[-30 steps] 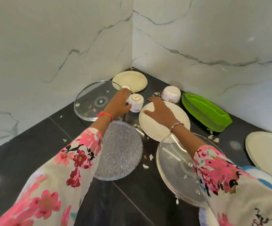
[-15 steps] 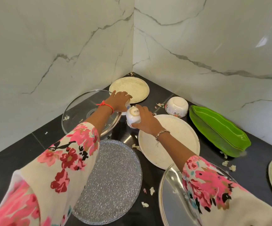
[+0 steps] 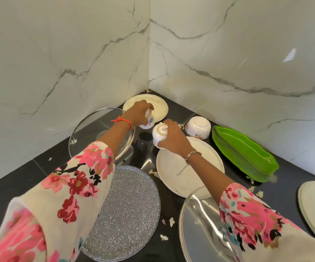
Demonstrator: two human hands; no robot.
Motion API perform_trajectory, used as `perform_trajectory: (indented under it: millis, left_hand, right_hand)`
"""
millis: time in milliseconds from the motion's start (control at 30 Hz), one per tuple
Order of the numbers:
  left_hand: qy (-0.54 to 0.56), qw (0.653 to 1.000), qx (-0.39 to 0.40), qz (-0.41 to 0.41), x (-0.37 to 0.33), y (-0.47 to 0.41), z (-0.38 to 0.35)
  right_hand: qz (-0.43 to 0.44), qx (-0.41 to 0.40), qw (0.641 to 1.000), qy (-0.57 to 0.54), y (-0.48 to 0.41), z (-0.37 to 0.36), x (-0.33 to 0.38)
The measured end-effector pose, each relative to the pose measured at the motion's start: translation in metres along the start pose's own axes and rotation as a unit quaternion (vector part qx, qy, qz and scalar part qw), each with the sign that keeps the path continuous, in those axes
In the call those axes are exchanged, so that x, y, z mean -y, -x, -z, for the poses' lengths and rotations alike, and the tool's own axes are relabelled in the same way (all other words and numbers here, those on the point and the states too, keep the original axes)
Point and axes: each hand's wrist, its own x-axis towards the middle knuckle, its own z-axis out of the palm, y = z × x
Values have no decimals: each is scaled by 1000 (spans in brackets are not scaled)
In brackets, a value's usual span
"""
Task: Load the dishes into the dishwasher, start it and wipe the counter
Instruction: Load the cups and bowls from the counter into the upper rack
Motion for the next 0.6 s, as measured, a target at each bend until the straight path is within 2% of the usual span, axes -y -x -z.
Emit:
perform_trajectory:
  millis: [133, 300, 600]
  left_hand:
    - [26, 999, -22, -5, -28, 16, 8]
    - [68, 998, -13, 4, -72, 62, 7]
    - [138, 990, 1, 1, -157, 168, -7]
  right_hand:
    - [-38, -11, 999, 23, 25, 29, -9]
    - [-77, -23, 997, 19, 79, 62, -24]
    - [-146, -57, 987, 12, 216, 112, -39]
